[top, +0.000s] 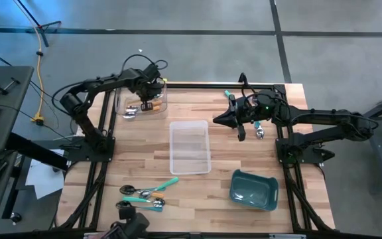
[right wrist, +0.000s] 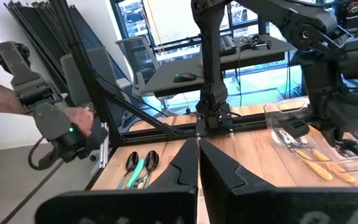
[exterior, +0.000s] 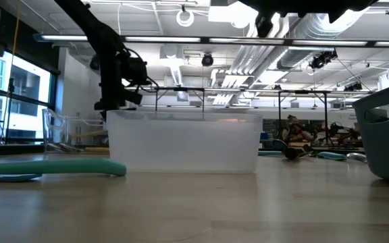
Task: Sort silverware by color (type)
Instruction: Put the yellow spoon into the transparent bin
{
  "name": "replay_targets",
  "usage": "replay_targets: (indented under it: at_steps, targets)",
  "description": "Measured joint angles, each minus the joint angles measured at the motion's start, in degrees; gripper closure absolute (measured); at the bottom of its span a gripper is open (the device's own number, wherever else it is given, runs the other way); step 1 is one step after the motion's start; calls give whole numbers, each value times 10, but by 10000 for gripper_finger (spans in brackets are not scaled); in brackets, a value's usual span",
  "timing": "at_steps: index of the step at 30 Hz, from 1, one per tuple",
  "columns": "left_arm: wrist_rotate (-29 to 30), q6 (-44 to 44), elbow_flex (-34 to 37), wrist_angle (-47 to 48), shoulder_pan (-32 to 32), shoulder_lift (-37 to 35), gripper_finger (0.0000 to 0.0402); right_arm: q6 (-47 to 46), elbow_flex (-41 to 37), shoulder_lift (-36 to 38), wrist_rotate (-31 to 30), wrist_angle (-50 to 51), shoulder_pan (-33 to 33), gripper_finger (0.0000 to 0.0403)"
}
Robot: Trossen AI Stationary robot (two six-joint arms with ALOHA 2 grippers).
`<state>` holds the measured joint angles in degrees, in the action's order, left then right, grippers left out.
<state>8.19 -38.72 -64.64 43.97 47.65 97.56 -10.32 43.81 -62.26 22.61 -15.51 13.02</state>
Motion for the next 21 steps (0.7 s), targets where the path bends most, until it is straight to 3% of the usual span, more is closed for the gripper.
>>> replay_targets:
  at_steps: [21]
  targets:
    - [19, -35, 0, -19, 5, 79, 392, -14, 0, 0, -27, 0, 0, 403]
